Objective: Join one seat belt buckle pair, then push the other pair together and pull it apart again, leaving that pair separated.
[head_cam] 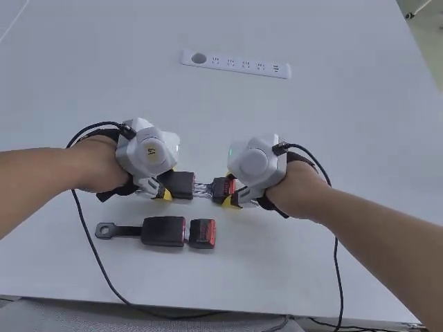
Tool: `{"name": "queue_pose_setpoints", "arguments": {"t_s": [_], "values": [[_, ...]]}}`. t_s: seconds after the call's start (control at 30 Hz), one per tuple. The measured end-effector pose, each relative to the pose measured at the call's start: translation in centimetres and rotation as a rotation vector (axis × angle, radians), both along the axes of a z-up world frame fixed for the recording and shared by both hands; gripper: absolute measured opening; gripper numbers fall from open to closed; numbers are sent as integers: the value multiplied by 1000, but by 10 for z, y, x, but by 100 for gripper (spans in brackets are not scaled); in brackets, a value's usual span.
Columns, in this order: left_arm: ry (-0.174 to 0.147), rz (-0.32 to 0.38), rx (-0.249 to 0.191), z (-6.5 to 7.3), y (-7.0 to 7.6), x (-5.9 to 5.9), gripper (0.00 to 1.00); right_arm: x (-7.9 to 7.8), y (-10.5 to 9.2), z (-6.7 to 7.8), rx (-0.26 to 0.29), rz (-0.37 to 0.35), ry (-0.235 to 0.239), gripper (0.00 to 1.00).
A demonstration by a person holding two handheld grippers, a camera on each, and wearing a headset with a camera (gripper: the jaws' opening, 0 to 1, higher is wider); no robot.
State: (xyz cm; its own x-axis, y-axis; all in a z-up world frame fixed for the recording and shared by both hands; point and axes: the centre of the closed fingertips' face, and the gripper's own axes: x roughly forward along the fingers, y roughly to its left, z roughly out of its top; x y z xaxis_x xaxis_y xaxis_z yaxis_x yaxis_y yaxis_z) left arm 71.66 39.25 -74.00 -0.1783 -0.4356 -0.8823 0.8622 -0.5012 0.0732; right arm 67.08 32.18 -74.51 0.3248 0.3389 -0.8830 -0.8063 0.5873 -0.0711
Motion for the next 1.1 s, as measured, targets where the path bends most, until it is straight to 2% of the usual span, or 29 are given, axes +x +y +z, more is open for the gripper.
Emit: {"name": "queue_pose_setpoints", "arguments": {"t_s": [0.27, 0.37, 0.5, 0.87, 0.97, 1.03, 1.1], "values": [[6, 2, 2, 0, 0, 0, 33, 8, 10, 1, 23, 5, -16, 32], [9, -1, -4, 0, 0, 0, 33, 9, 11, 0, 6, 19, -19, 31], [14, -2, -1, -1, 0, 0, 32, 9, 11, 1, 21, 17, -18, 30], [35, -6, -5, -1, 0, 0, 32, 13, 14, 2, 9, 32, -23, 29], [37, -4, -2, -1, 0, -1, 32, 16, 22, 3, 34, 25, -25, 29], [36, -3, -3, -1, 0, -1, 31, 19, 24, 2, -7, 54, -33, 29], [38, 6, -5, -1, 0, 0, 31, 20, 23, 1, 7, 45, -27, 29]]}}
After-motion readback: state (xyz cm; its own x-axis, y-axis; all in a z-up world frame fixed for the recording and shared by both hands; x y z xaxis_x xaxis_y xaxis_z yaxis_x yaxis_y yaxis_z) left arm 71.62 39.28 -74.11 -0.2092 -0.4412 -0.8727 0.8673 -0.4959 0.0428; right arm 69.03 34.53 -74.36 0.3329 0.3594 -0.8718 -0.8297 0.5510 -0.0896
